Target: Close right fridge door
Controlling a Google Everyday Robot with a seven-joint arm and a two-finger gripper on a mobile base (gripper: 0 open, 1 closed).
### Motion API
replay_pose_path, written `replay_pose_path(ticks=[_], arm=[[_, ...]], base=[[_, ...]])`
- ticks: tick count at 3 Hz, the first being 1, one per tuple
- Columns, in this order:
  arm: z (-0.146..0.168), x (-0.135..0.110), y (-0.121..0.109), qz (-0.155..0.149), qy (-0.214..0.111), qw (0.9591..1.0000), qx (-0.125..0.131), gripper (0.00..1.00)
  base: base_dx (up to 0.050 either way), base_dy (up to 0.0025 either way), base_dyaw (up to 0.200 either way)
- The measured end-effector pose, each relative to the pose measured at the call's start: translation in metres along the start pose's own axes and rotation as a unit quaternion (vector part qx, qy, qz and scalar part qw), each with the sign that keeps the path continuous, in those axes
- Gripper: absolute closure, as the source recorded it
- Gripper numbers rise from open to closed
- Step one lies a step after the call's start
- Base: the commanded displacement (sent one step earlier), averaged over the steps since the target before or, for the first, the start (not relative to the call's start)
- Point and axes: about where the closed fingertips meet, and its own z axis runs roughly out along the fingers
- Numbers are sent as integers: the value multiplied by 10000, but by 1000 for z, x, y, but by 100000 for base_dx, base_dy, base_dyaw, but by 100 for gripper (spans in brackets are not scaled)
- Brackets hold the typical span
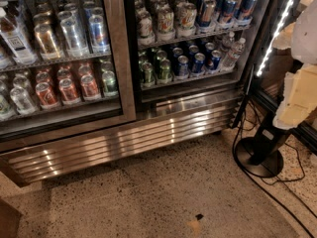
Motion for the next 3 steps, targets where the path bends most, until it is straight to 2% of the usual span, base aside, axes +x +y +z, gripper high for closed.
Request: replay_pose_path(ticks=[3], arm=[[0,0,0,0,-1,10000,2,0]], base=[[1,-1,-19126]])
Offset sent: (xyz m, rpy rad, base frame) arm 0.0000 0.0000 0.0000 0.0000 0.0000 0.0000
